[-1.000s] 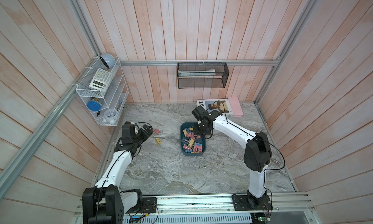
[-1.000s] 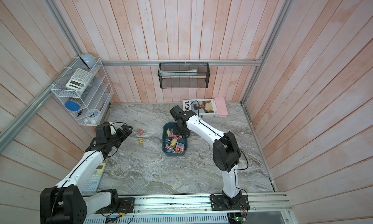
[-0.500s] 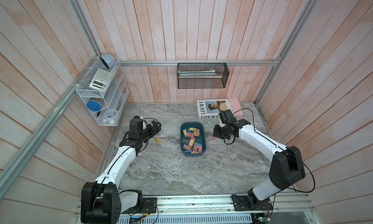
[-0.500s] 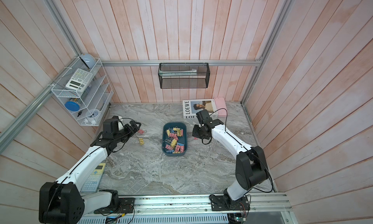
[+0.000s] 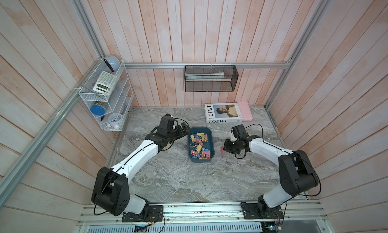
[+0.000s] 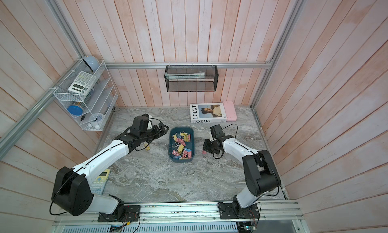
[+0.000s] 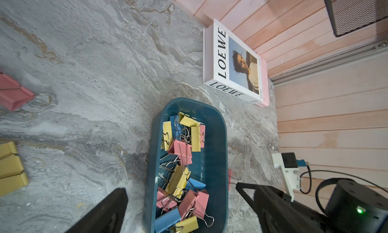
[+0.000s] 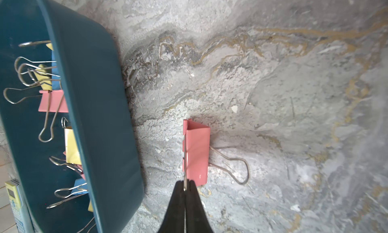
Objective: Take out the binder clips from the storage box
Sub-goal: Place the binder clip at the center of the board, then pick up the binder clip from the storage box.
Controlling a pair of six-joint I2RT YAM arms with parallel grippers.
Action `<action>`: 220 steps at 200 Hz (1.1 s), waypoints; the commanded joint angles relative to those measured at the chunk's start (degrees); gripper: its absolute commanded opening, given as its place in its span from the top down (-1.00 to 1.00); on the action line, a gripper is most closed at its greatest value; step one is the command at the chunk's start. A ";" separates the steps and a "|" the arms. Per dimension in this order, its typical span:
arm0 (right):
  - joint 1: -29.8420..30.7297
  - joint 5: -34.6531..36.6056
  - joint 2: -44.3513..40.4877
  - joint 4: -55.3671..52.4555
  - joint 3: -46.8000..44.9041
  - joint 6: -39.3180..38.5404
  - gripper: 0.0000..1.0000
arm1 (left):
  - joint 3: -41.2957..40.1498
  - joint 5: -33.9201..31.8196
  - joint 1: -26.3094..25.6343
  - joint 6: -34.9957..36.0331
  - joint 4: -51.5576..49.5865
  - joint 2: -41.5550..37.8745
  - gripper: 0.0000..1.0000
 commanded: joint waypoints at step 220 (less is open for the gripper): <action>-2.59 11.42 -29.10 -4.82 -7.39 -3.63 -0.72 | 10.98 -2.51 -7.78 -18.07 1.13 26.91 0.53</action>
